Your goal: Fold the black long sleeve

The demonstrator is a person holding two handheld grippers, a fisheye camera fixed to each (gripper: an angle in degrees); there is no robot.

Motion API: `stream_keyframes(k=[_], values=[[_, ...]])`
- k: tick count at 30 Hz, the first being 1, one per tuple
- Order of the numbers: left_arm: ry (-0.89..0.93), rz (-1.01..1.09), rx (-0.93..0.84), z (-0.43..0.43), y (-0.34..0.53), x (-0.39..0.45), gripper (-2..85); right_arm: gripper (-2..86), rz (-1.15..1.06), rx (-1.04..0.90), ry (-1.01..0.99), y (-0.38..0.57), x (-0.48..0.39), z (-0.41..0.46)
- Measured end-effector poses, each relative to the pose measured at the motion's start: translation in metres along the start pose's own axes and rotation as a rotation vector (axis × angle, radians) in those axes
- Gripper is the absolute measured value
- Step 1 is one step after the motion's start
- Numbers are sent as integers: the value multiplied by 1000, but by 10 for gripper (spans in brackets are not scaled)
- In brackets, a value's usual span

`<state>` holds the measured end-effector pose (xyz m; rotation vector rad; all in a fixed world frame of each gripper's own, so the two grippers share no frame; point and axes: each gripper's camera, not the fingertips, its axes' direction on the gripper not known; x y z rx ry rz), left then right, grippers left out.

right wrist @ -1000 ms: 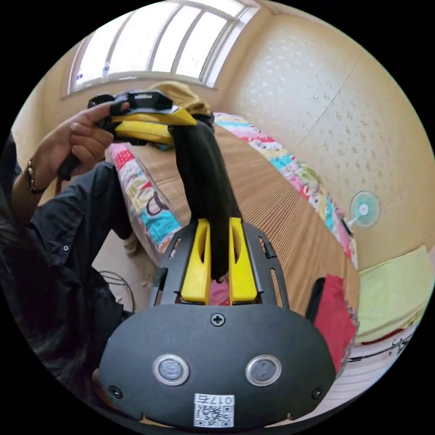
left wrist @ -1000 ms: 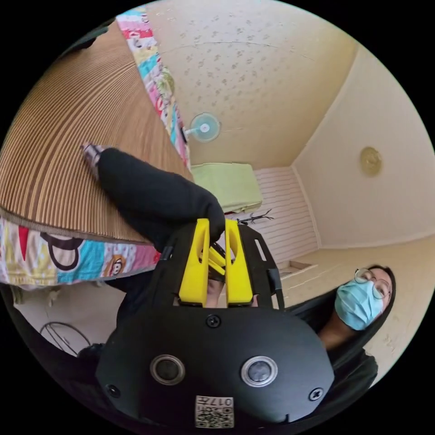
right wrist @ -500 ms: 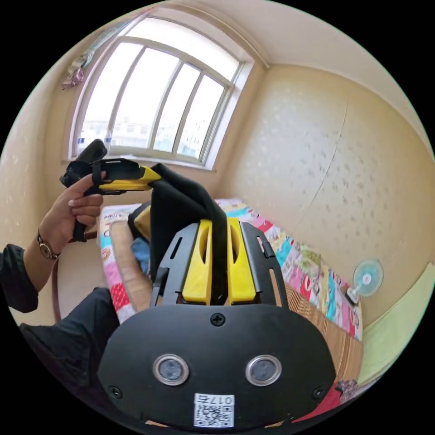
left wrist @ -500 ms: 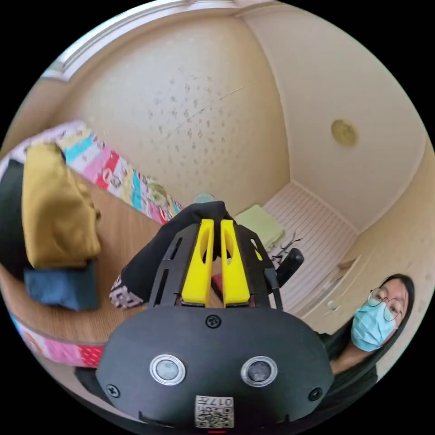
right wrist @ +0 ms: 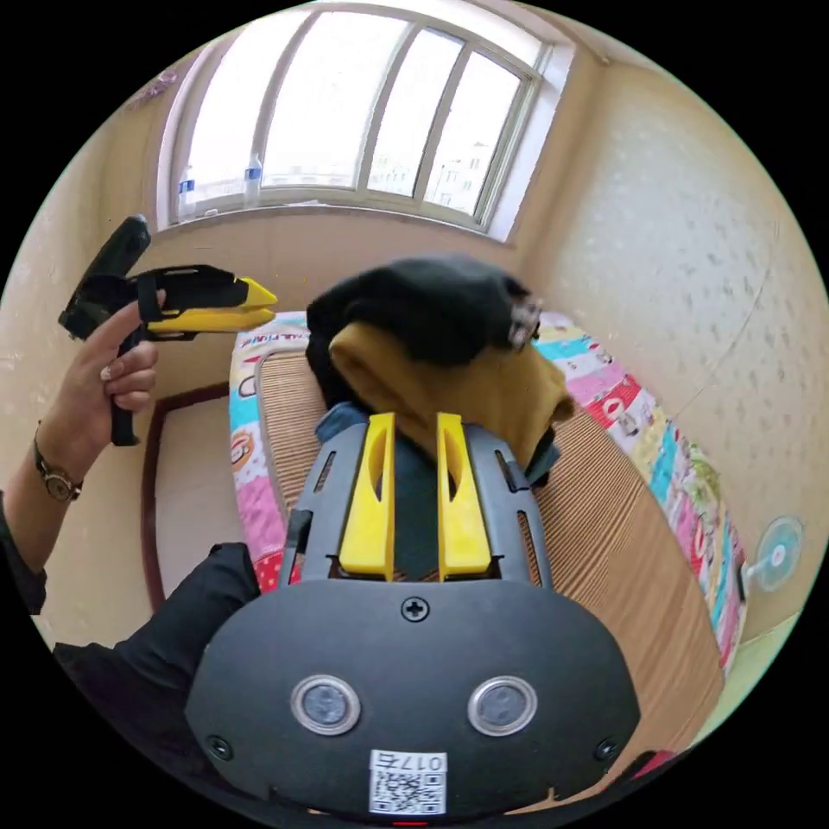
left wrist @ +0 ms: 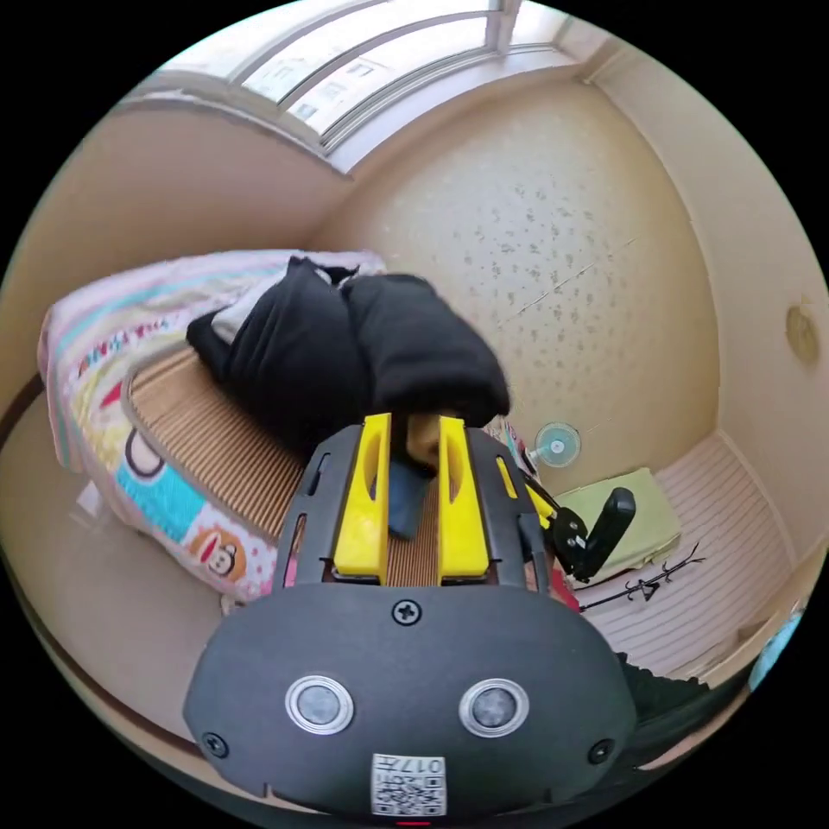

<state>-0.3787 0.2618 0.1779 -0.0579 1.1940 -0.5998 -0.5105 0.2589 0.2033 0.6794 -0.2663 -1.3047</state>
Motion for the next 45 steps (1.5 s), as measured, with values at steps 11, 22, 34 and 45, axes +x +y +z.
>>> stream_keyframes(k=[11,22,34,45], values=[[282,334,-163,100,85,82,-2,56,434,-148,-51,334,110,-230],[1093,8,-504,164,12,116,-10,32,972,1,771,447,105,-650],[1144,-118,-652,139,-2,92,-10,3,983,169,436,421,180,-654],[918,-12,-669,181,18,109,-10,4,1002,80,306,430,258,-638]])
